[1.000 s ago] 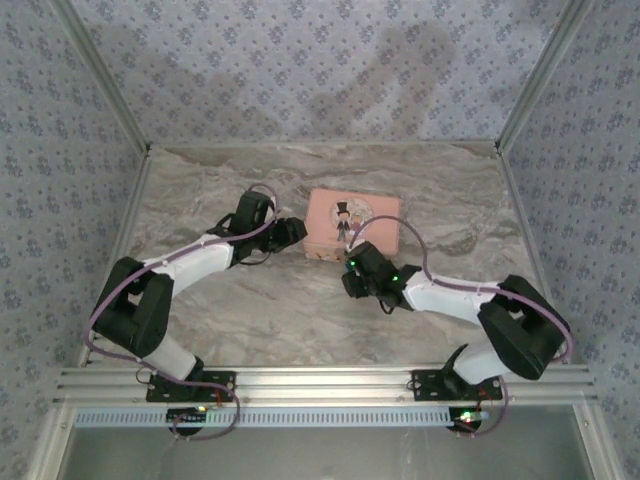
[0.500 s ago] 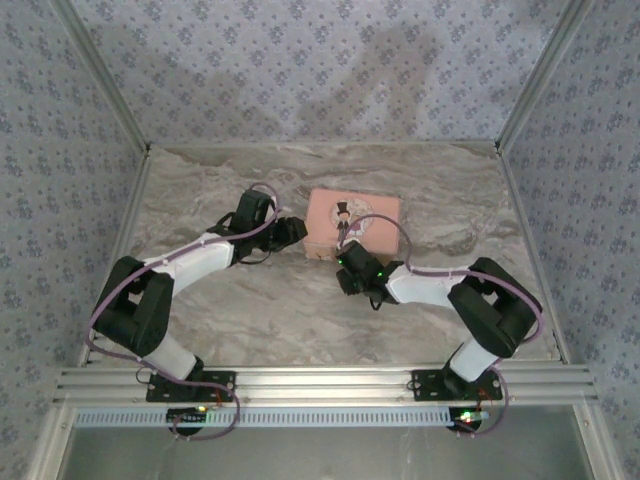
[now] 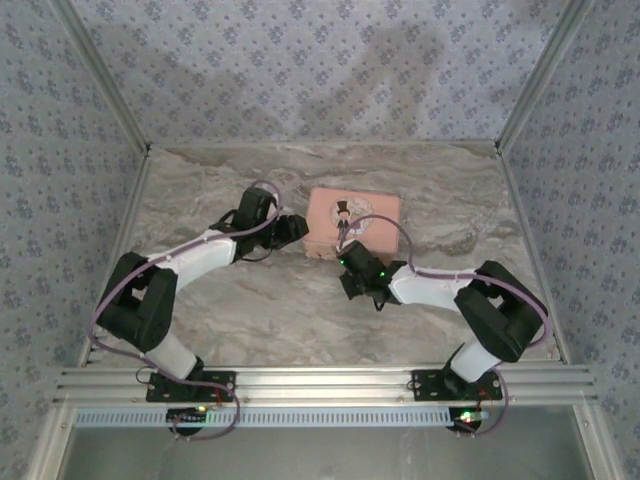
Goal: Unlock the padlock with the key
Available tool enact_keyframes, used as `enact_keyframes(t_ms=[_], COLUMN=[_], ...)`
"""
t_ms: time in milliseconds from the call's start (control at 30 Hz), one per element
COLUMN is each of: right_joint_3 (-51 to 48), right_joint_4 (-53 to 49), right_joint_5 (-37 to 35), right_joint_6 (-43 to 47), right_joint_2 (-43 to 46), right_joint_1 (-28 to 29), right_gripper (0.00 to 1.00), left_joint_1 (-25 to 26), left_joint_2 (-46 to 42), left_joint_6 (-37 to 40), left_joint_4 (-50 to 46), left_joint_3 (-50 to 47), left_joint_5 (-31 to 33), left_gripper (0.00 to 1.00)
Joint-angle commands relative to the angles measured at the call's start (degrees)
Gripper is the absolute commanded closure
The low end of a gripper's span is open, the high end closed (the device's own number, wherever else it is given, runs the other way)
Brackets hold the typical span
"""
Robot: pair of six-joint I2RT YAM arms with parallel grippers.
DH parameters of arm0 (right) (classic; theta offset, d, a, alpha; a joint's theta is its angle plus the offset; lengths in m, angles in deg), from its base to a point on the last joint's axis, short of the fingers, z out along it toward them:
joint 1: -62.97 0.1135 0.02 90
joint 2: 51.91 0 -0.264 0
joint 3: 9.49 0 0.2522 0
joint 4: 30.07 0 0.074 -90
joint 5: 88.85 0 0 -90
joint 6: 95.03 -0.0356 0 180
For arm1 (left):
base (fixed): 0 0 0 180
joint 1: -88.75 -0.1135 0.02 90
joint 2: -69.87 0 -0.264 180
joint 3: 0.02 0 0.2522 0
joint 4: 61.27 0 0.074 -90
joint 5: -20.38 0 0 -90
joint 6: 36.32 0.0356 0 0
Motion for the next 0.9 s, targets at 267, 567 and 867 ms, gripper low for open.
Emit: enact_keyframes(t_ms=[267,567,867], right_joint_3=[5.09,7.02,9.64], right_joint_4=[-12.56,-13.44,-9.7], right_joint_5=[3.27,-0.72,-5.34], right_joint_6=[13.01,20.4,33.92], right_joint_2=[2.67,2.37,-0.16], right_joint_1=[1.56,1.91,4.3], right_gripper=[1.0,1.0,1.0], left_joint_1=[-1.57,-2.02,-0.83], left_joint_2=[4.25,7.11,10.08], left_joint_6=[1.88,2.48,1.89], left_joint_4=[1.7,2.93,4.23], left_joint_3=[2.92,4.2,5.4], left_joint_5=[-1.04,-3.09,-5.48], left_gripper=[0.57,0.56,0.56])
